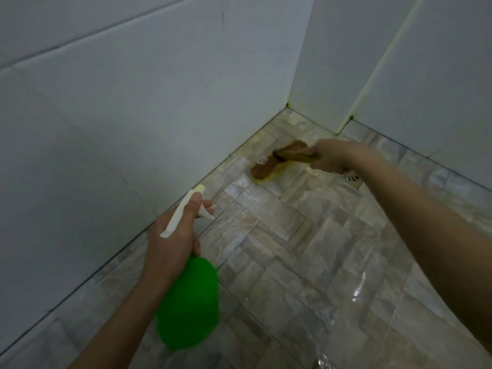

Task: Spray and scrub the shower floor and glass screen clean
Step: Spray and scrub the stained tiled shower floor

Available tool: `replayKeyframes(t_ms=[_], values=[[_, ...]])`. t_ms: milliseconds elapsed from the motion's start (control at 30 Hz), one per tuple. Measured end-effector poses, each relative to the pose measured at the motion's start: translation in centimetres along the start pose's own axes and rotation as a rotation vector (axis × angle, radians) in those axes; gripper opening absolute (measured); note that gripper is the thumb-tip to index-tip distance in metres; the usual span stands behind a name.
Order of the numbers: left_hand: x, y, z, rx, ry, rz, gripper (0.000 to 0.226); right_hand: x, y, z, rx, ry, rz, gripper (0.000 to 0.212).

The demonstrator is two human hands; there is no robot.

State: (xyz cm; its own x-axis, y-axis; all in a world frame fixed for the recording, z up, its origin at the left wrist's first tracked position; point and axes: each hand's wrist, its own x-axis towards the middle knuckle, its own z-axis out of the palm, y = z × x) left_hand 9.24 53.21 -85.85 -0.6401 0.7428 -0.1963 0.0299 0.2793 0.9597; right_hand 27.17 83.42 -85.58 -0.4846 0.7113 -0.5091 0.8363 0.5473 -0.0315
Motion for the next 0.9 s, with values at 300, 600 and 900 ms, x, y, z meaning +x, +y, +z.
replayKeyframes(t_ms=[300, 600, 900], values=[[-1.0, -0.4, -2.1, 0.025, 0.032, 0.002, 0.037, -0.8, -6.7, 6.0, 0.133, 0.237, -0.13, 0.056], [-2.1, -0.8, -5.2, -0.003, 0.095, -0.027, 0.042, 0.8, -6.2, 8.7, 0.006, 0.263, -0.158, 0.059], [-3.4, -1.1, -7.8, 0.066, 0.143, -0.085, 0.045, -1.8, -11.5, 14.7, -0.043, 0.254, -0.402, 0.062]])
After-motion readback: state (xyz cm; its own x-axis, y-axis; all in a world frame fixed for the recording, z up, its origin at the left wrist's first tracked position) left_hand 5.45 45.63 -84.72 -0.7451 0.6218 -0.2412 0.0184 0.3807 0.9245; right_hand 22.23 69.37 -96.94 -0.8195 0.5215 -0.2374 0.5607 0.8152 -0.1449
